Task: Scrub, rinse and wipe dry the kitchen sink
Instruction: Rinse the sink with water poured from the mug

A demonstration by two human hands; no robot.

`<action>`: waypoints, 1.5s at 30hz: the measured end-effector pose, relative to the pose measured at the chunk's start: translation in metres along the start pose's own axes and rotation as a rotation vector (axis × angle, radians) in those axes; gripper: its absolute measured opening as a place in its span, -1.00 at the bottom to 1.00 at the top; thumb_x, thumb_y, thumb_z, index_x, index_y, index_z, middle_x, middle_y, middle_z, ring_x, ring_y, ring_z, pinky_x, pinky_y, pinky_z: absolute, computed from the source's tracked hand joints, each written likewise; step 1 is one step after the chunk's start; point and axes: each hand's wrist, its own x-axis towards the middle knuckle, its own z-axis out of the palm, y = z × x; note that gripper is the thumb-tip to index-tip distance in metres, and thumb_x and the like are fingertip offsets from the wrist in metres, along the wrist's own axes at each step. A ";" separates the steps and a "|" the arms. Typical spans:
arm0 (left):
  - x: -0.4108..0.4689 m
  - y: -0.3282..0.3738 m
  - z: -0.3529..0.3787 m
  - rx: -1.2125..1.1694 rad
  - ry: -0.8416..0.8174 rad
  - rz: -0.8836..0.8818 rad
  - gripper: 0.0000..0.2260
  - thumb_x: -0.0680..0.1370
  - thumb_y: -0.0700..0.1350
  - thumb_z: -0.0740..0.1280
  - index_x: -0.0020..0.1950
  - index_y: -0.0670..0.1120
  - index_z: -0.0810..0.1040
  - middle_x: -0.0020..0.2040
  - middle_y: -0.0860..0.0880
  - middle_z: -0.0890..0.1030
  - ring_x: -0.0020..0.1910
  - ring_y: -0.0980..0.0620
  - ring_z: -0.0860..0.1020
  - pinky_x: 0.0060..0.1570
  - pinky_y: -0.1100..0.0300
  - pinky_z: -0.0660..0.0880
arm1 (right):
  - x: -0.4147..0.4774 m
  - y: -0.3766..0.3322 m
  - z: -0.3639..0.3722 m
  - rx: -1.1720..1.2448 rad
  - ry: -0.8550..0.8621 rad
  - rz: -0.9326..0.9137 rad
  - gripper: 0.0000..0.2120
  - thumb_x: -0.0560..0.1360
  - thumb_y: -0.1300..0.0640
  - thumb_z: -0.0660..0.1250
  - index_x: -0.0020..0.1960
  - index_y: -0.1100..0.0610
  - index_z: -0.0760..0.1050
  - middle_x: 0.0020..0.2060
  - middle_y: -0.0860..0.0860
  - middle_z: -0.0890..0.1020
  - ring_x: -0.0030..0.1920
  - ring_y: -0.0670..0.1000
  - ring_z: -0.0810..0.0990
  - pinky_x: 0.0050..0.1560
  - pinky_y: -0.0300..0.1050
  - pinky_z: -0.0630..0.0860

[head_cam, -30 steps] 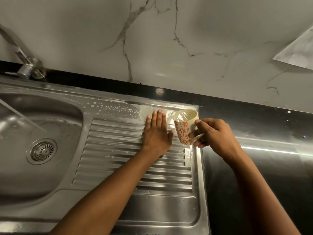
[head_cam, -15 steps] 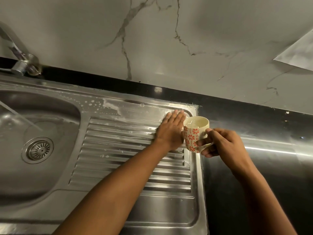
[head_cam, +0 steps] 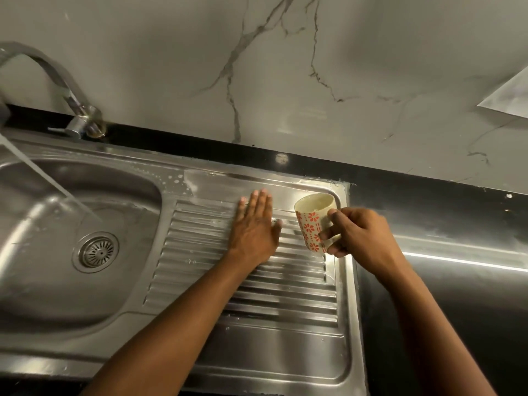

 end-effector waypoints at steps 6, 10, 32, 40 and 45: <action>0.013 0.059 0.005 0.018 -0.164 0.272 -0.38 0.69 0.13 0.05 0.71 -0.02 -0.04 0.69 -0.17 0.10 0.69 -0.16 -0.03 0.65 -0.18 -0.12 | -0.009 -0.002 -0.002 0.161 0.005 0.031 -0.71 0.73 0.08 0.18 0.10 0.20 0.62 -0.16 0.11 0.76 -0.20 0.26 0.73 -0.08 0.13 0.69; 0.021 0.061 0.008 -0.001 -0.088 0.273 -0.31 0.68 0.17 0.14 0.72 -0.08 -0.02 0.71 -0.17 0.05 0.70 -0.16 -0.08 0.66 -0.18 -0.07 | -0.020 0.007 -0.008 0.162 0.020 0.051 -0.72 0.73 0.09 0.17 0.09 0.17 0.63 -0.17 0.11 0.76 -0.21 0.28 0.71 -0.12 0.08 0.69; -0.006 -0.068 -0.025 0.018 -0.014 -0.045 -0.34 0.71 0.24 -0.18 0.70 -0.10 -0.20 0.71 -0.14 -0.19 0.69 -0.17 -0.20 0.64 -0.23 -0.17 | 0.025 -0.046 0.059 -0.091 -0.075 -0.143 -0.72 0.71 -0.01 0.22 -0.01 0.07 0.64 -0.14 -0.01 0.76 -0.29 -0.01 0.75 -0.14 0.06 0.73; -0.020 0.013 0.012 0.002 -0.207 0.193 -0.24 0.54 0.23 -0.25 0.71 -0.04 -0.11 0.71 -0.19 0.02 0.69 -0.22 -0.10 0.62 -0.27 -0.08 | -0.015 -0.021 0.032 0.108 -0.051 -0.005 -0.71 0.72 0.10 0.20 0.02 0.20 0.65 -0.18 0.08 0.77 -0.29 0.13 0.72 -0.09 0.19 0.70; -0.050 0.001 0.010 -0.057 -0.027 0.120 -0.35 0.70 0.23 -0.24 0.71 -0.09 -0.23 0.71 -0.10 -0.24 0.68 -0.08 -0.28 0.66 -0.12 -0.17 | -0.042 0.006 0.025 -0.066 0.031 0.067 -0.72 0.69 0.03 0.25 -0.06 0.08 0.68 -0.23 -0.03 0.76 -0.33 0.06 0.74 -0.08 0.22 0.70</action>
